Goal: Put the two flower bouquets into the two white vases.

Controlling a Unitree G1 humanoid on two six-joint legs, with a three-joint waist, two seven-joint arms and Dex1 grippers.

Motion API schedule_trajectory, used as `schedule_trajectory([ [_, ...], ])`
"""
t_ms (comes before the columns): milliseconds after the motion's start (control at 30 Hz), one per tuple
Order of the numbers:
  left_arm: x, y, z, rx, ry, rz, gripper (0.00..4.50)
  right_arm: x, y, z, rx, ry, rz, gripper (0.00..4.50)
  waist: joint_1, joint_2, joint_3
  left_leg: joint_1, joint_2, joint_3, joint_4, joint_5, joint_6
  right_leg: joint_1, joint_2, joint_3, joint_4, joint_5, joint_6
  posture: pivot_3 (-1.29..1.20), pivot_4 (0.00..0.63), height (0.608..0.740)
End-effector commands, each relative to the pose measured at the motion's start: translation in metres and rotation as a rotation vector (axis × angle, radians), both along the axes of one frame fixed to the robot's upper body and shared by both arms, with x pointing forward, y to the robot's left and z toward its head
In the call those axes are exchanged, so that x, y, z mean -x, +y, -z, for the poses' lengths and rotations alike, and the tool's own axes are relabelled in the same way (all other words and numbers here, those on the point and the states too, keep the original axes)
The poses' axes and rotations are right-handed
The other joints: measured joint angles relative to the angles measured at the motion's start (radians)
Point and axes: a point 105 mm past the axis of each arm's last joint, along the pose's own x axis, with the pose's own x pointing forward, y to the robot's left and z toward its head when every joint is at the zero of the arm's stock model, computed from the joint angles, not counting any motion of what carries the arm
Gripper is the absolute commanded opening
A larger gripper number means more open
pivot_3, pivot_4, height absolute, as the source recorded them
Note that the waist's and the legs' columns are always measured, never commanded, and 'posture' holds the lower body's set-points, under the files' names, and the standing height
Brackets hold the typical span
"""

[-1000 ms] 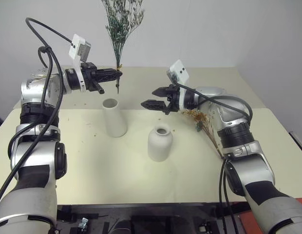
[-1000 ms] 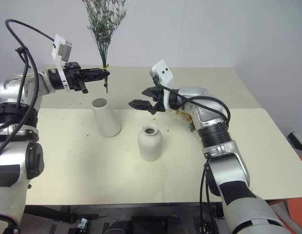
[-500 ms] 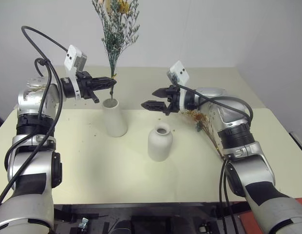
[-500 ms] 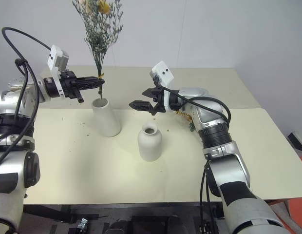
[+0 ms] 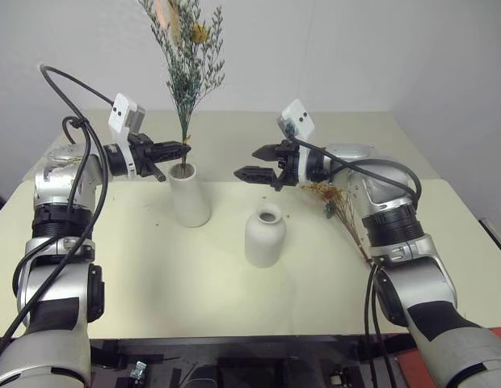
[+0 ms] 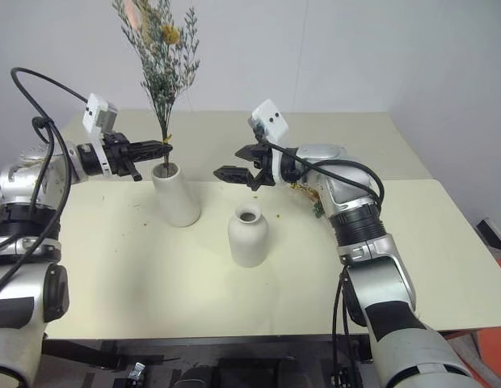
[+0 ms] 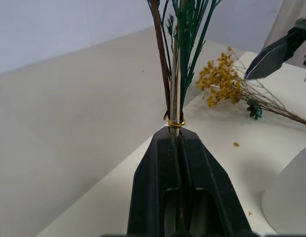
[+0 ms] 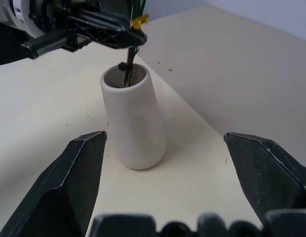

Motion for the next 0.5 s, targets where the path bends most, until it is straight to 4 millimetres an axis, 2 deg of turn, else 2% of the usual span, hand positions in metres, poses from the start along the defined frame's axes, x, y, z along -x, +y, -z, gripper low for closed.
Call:
schedule_trajectory([
  [33, 0.005, 0.001, -0.016, 0.030, -0.064, -0.001, 0.04, 0.006, -0.001, -0.013, -0.021, -0.044, -0.019, 4.50, 0.000, 0.000, 0.000, 0.000, 0.000, 0.000, 0.000, 0.000, 0.000, 0.000, 0.000, 0.000, 0.000, 0.000, 0.000, 0.00, 0.150, 0.740],
  [233, 0.007, 0.004, -0.010, 0.045, -0.062, -0.030, 0.04, 0.007, 0.000, -0.013, -0.024, -0.046, -0.030, 4.50, 0.000, 0.000, 0.000, 0.000, 0.000, 0.000, 0.000, 0.000, 0.000, 0.000, 0.000, 0.000, 0.000, 0.000, 0.000, 0.00, 0.150, 0.740],
  [267, 0.007, 0.004, -0.009, 0.046, -0.061, -0.032, 0.51, 0.007, 0.000, -0.013, -0.024, -0.046, -0.032, 4.50, 0.000, 0.000, 0.000, 0.000, 0.000, 0.000, 0.000, 0.000, 0.000, 0.000, 0.000, 0.000, 0.000, 0.000, 0.000, 0.00, 0.150, 0.740],
  [333, 0.008, 0.006, -0.005, 0.048, -0.055, -0.040, 0.94, 0.008, 0.001, -0.013, -0.024, -0.046, -0.036, 4.50, 0.000, 0.000, 0.000, 0.000, 0.000, 0.000, 0.000, 0.000, 0.000, 0.000, 0.000, 0.000, 0.000, 0.000, 0.000, 0.00, 0.150, 0.740],
  [500, 0.013, 0.007, -0.002, 0.058, -0.050, -0.045, 2.56, 0.011, 0.002, -0.014, -0.019, -0.054, -0.051, 4.50, 0.001, 0.000, 0.000, 0.000, 0.000, 0.000, 0.000, 0.000, 0.000, 0.000, 0.000, 0.000, 0.000, 0.000, 0.000, 0.00, 0.150, 0.740],
])
